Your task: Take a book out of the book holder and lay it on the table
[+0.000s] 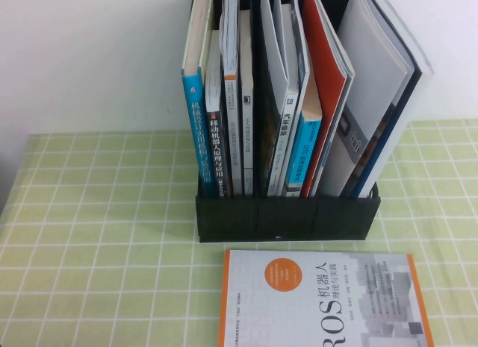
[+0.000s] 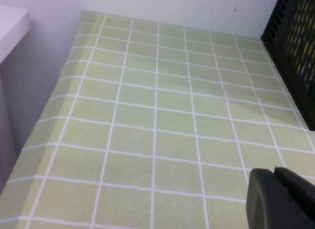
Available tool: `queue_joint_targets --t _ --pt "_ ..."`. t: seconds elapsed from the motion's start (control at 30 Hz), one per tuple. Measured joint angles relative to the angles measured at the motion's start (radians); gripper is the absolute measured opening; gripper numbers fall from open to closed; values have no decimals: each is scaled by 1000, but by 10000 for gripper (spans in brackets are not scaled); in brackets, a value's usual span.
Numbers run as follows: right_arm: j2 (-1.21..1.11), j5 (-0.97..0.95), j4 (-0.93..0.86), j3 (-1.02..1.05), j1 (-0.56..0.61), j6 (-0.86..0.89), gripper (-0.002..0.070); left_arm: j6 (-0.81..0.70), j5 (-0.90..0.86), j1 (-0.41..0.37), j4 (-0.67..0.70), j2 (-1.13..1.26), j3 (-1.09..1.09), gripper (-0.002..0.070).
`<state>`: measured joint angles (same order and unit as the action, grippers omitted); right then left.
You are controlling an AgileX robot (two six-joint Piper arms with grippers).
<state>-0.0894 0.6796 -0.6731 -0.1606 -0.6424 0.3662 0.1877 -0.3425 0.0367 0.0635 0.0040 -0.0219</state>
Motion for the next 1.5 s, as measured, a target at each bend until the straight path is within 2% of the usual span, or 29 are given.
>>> queue_joint_targets --t 0.13,0.23,0.33,0.6,0.77,0.9,1.03,1.5 --pt "82 -80 23 0 201 83 -1 0 0 0 0 0 0 -3" --pt "100 -187 126 0 348 155 -1 0 0 0 0 0 0 -3" --pt "100 -223 229 0 420 162 -1 0 0 0 0 0 0 -3" --pt "100 -244 366 10 436 116 -1 0 0 0 0 0 0 -3" --pt "100 -252 587 42 436 -185 -1 0 0 0 2 0 0 -3" --pt "100 -275 683 103 436 -283 -1 0 0 0 2 0 0 -3" --pt "100 -308 719 180 437 -299 -1 0 0 0 2 0 0 -3" --pt "100 -313 728 185 437 -379 -1 0 0 0 2 0 0 -3"
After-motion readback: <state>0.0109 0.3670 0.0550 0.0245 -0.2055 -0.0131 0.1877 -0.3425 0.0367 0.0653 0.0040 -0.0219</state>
